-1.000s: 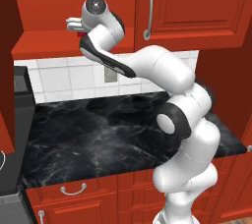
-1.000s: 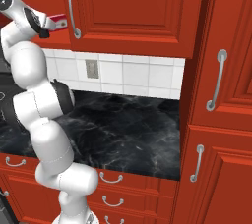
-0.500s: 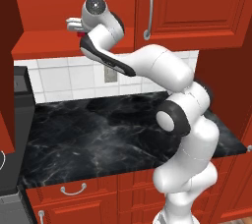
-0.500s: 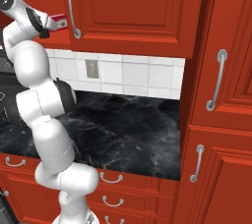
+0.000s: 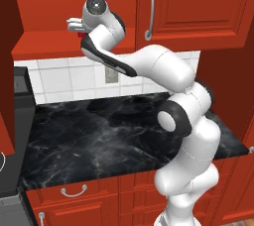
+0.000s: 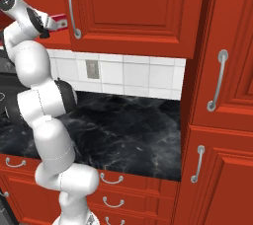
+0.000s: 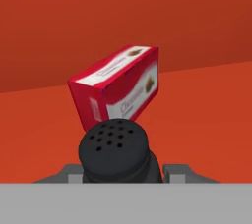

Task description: The dining table condiment station is running low on shaker. Refill the condiment station by opening the cabinet and taking the shaker from the cabinet and placing it on the dining table.

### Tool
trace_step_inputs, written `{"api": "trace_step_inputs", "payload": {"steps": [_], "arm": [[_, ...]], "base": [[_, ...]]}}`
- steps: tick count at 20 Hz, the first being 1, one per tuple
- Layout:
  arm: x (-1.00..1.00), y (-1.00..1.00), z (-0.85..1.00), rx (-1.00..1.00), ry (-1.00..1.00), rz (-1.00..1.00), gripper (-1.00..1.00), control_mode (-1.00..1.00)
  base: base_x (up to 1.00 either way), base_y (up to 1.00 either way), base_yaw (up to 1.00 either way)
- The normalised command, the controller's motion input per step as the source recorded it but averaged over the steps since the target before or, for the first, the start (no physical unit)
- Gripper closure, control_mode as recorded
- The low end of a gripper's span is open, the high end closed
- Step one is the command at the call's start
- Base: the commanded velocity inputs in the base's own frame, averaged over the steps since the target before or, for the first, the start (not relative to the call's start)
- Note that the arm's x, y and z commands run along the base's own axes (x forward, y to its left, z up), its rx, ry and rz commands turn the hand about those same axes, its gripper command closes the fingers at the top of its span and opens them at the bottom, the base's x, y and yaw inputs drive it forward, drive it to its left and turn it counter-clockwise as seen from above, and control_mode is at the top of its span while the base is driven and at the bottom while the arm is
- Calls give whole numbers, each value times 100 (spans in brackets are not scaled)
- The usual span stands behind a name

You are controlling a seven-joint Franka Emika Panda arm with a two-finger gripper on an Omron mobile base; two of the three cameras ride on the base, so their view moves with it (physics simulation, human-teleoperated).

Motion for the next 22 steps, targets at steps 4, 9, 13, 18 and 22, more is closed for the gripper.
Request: {"api": "trace_step_inputs", "payload": {"steps": [4, 9, 13, 18, 22], "arm": [[0, 0, 0, 0, 0, 0, 100, -100], [-22, 0, 0, 0, 0, 0, 100, -100], [-83, 8, 0, 0, -5, 2, 100, -100], [-99, 6, 14, -3, -7, 0, 100, -100], [-100, -13, 15, -2, -1, 0, 100, -100]], "base": [[0, 0, 0], [0, 0, 0], [0, 0, 0], [0, 0, 0], [0, 0, 0]]}}
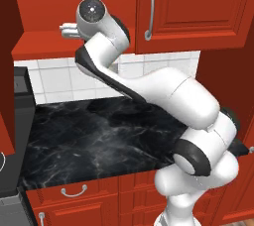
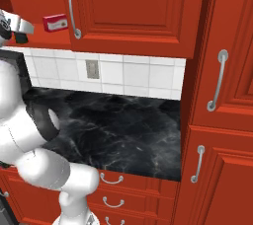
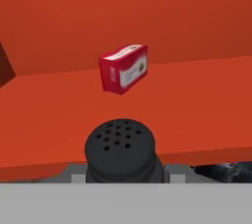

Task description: The dining table condiment station is running low on shaker. Refill the condiment station by opening the cabinet and taking the shaker from the cabinet and placing it on the dining table.

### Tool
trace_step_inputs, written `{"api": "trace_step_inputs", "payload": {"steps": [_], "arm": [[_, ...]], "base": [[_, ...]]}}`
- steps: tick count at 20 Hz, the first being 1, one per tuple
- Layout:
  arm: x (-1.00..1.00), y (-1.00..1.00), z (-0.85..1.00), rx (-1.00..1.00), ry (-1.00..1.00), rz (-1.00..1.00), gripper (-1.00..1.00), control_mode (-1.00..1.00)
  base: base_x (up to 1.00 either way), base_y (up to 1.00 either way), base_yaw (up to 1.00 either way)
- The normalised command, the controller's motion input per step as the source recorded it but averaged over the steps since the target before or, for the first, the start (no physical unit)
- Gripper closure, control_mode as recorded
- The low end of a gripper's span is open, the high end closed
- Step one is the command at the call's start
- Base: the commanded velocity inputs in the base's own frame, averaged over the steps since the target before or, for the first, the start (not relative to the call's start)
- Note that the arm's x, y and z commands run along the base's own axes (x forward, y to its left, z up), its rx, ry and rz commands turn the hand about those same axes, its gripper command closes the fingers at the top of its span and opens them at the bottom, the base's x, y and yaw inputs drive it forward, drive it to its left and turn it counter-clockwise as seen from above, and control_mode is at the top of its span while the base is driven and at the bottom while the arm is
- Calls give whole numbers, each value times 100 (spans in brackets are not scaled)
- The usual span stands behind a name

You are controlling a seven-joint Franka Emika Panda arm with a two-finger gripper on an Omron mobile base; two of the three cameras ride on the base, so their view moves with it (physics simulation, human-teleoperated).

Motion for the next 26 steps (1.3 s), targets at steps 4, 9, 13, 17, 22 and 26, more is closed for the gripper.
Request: {"api": "trace_step_inputs", "payload": {"steps": [4, 9, 13, 17, 22, 26], "arm": [[-100, -55, 0, 0, -1, 0, 100, -100], [-100, -79, 0, 1, 0, 3, 100, -100], [-100, -100, 0, 3, 0, 4, 100, -100], [-100, -100, -1, 3, 0, 4, 100, -100], [-99, -100, 0, 2, 0, 4, 100, -100], [-83, -98, -3, 0, 1, 0, 100, -100]], "base": [[0, 0, 0], [0, 0, 0], [0, 0, 0], [0, 0, 0], [0, 0, 0], [0, 0, 0]]}}
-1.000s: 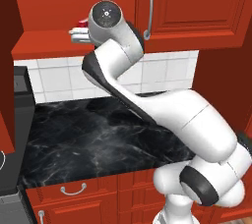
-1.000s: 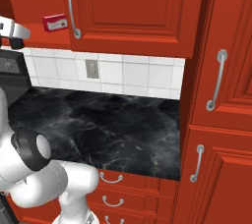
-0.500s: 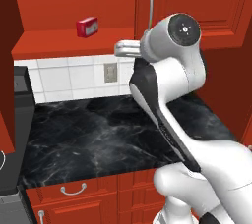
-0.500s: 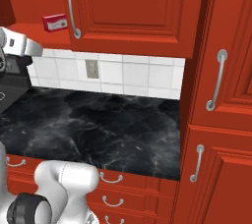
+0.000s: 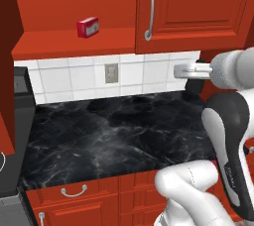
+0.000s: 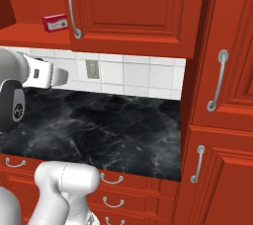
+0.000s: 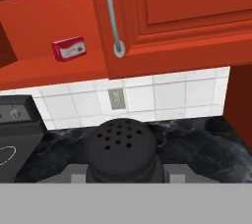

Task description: The dining table condiment station is running low on shaker. Refill the condiment station by opening the cabinet and taking the shaker from the cabinet and placing it on the dining table.

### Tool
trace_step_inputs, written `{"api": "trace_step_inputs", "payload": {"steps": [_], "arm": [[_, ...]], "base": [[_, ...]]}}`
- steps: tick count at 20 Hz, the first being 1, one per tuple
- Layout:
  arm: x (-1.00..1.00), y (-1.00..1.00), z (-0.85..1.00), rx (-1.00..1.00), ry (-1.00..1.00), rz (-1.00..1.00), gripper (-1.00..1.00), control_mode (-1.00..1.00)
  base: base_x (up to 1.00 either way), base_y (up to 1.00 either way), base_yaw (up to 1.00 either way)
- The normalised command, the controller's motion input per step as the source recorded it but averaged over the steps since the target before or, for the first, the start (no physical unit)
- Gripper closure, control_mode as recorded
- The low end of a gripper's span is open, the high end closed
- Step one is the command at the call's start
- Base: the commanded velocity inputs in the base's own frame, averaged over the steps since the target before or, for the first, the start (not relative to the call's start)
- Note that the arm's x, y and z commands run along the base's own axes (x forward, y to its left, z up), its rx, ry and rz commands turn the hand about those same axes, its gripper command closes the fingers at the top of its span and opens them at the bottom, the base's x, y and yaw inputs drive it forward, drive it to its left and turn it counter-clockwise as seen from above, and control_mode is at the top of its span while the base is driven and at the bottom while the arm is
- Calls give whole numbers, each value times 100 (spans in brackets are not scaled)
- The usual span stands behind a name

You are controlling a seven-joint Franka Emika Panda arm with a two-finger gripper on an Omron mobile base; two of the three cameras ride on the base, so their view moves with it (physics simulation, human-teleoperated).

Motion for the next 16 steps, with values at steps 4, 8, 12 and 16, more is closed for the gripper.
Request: {"api": "trace_step_inputs", "payload": {"steps": [4, 8, 12, 16], "arm": [[-49, -68, -1, 0, 3, 0, 100, -100], [-30, -48, 0, 0, 6, 0, 100, -100], [-2, -7, 0, 0, 1, 0, 100, -100], [0, 0, 0, 0, 0, 0, 100, -100]], "base": [[0, 0, 0], [0, 0, 0], [0, 0, 0], [0, 0, 0]]}}
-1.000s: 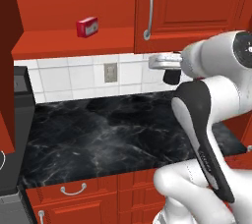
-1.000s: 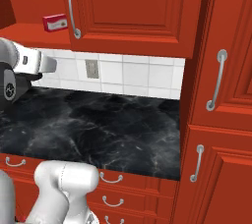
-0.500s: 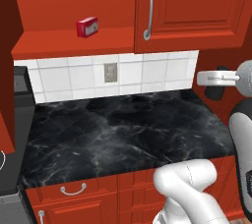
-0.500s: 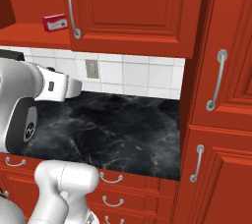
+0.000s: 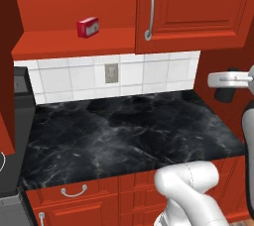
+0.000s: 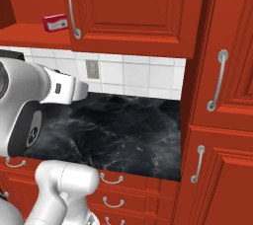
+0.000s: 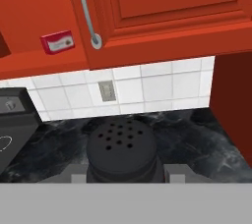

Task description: The dining table condiment station is running low on shaker. Refill the condiment station by opening the cabinet and taking the shaker from the cabinet and placing it on the dining table.

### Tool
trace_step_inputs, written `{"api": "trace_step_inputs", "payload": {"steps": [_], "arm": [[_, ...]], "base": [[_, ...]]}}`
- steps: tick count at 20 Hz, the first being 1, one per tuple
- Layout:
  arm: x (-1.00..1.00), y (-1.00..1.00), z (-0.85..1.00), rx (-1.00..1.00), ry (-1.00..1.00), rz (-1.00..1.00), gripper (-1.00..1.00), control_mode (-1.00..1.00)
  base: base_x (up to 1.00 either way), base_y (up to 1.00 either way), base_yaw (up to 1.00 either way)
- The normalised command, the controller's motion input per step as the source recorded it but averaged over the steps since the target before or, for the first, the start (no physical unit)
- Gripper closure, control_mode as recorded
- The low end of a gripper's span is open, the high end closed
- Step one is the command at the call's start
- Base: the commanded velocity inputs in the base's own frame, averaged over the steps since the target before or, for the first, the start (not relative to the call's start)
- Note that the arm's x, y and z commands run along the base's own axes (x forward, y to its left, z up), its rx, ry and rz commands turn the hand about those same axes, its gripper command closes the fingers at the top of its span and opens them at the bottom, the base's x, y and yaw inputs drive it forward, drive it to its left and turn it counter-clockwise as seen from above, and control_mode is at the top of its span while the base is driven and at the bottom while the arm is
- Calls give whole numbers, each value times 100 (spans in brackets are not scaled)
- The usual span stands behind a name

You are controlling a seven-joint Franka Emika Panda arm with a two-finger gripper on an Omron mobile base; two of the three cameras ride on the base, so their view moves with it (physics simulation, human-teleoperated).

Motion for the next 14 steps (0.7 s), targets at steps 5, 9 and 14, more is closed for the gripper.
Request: {"api": "trace_step_inputs", "payload": {"steps": [5, 9, 14], "arm": [[0, 0, 0, 0, 0, 0, 100, -100], [0, 0, 0, 0, 0, 0, 100, 100], [0, 0, 0, 0, 0, 0, 100, 100]], "base": [[0, 0, 0], [0, 0, 0], [-47, 12, 36]]}}
